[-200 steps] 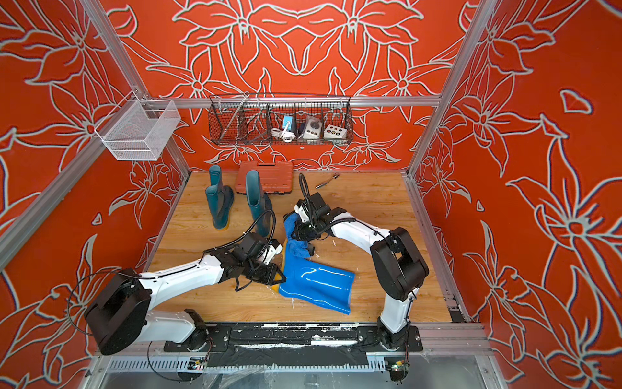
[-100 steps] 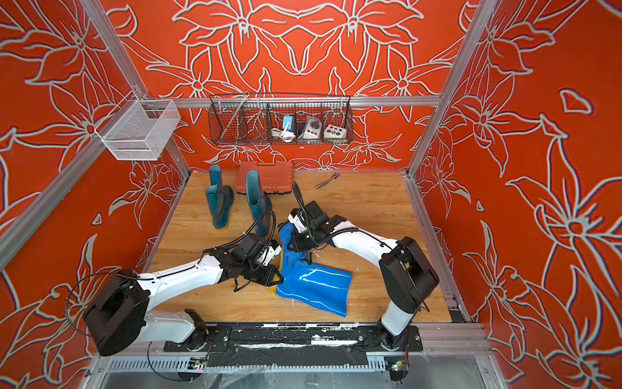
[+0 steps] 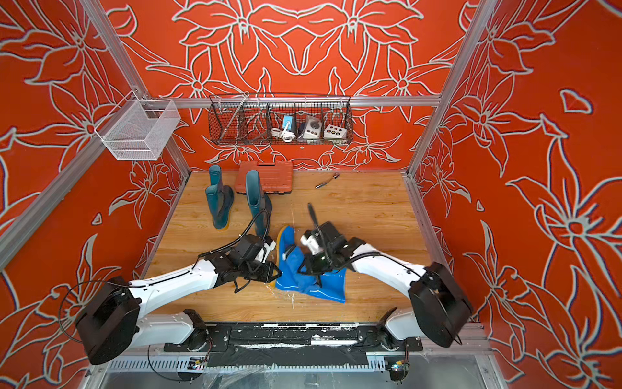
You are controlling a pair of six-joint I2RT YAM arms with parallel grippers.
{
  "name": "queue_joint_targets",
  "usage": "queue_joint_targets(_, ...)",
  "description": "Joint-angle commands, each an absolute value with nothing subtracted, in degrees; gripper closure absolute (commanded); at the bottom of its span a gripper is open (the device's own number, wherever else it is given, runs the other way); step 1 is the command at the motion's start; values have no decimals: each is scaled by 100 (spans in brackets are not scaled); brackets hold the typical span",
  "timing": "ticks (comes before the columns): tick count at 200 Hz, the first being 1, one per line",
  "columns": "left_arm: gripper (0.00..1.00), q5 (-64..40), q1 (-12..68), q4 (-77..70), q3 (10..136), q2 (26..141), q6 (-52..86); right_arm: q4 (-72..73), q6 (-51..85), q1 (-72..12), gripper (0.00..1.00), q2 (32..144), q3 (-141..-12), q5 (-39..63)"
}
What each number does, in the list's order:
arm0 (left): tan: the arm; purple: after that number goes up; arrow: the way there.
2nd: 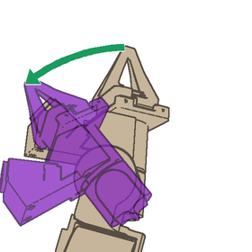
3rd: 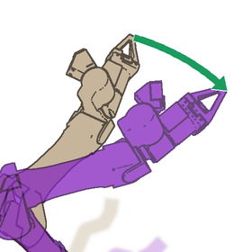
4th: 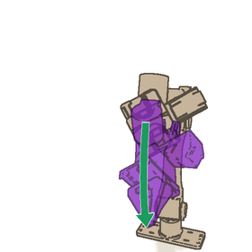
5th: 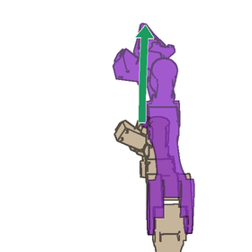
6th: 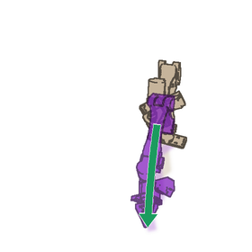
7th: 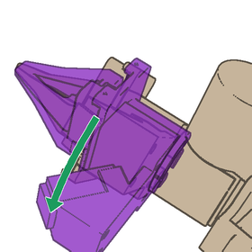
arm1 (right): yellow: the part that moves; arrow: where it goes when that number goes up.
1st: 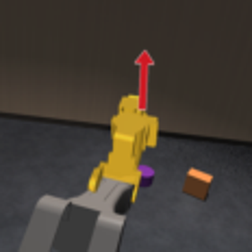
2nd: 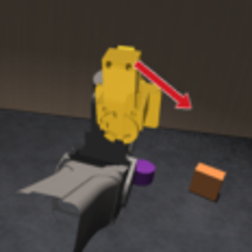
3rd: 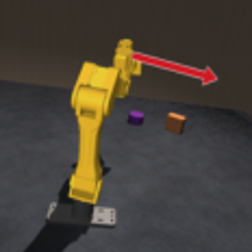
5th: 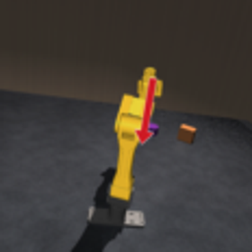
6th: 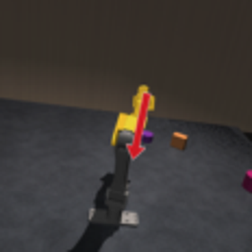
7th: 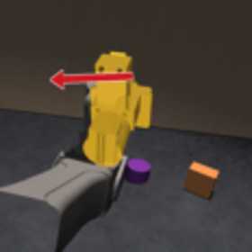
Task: Wipe the rubber boots with a cloth
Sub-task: Place the rubber boot at the center of the board, then place the cleaning item at the center of the board.
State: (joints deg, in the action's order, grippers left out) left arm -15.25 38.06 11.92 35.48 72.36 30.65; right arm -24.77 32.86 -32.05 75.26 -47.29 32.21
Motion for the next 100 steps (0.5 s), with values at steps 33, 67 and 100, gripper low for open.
queue_joint_targets(33,100,-1405,3786,95,3551,6945,3984,-4438,2352,-549,75,6671,-4940,937)
queue_joint_targets(67,100,-1451,3801,-68,3714,7066,3961,-4972,2329,-299,1,6843,-5252,471)
queue_joint_targets(100,98,-1376,3797,-13,3814,7054,3831,-5602,2175,-299,1,6462,-5670,-208)
